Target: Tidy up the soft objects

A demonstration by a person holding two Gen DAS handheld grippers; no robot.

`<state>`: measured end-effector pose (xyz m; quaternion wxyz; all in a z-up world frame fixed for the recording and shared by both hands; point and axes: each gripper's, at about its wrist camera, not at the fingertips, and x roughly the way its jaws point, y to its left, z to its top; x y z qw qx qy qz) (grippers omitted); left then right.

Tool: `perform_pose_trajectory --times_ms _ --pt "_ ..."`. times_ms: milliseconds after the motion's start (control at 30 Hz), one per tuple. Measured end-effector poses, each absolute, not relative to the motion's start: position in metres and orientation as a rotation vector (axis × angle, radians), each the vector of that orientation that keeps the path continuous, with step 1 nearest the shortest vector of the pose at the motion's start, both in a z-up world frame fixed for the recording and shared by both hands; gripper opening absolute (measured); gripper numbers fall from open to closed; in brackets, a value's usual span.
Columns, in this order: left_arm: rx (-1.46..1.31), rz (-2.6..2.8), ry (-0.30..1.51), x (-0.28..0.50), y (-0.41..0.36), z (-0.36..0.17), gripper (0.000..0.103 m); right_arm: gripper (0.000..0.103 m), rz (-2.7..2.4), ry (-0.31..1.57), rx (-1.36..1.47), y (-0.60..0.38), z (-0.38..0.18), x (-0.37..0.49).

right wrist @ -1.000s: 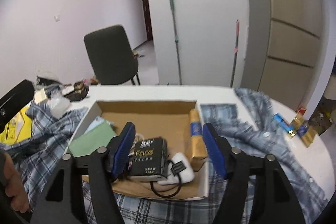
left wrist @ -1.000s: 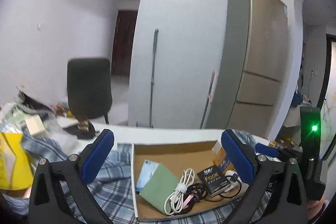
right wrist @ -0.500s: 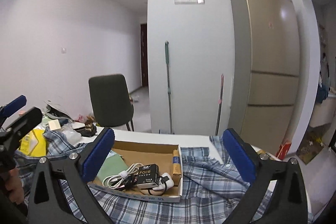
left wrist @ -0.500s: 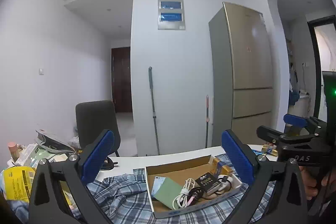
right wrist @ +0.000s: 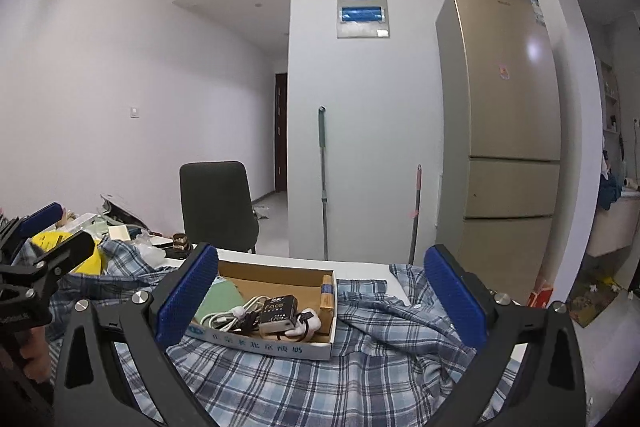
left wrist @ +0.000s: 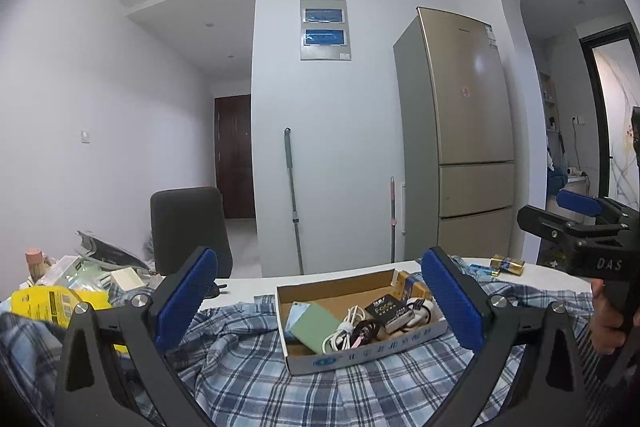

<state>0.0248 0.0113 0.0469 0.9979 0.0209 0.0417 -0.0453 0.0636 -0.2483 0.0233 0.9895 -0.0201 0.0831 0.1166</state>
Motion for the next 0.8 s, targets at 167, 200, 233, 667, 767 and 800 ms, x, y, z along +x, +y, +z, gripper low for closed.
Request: perform_pose_trajectory --times_ms 167,200,233,667,767,800 --pt "0.059 -0.096 0.093 0.028 0.007 0.034 0.103 0.103 0.242 0.122 -0.067 -0.244 0.001 0.056" --pt "0.061 -0.097 0.094 0.028 0.006 0.032 0.103 0.103 0.239 0.115 -0.071 -0.243 -0.002 0.054" --pt "0.062 -0.097 0.093 0.028 0.006 0.030 0.103 0.103 0.241 0.110 -0.071 -0.242 -0.005 0.054" --pt "0.041 -0.066 0.085 0.032 0.012 0.012 0.103 0.103 0.233 0.177 -0.016 -0.252 -0.030 0.060" --pt "0.027 -0.060 0.075 0.032 0.013 0.012 0.103 0.103 0.230 0.186 -0.020 -0.251 -0.032 0.060" --pt "0.022 -0.063 0.073 0.033 0.013 0.011 0.103 0.103 0.230 0.184 -0.022 -0.251 -0.032 0.060"
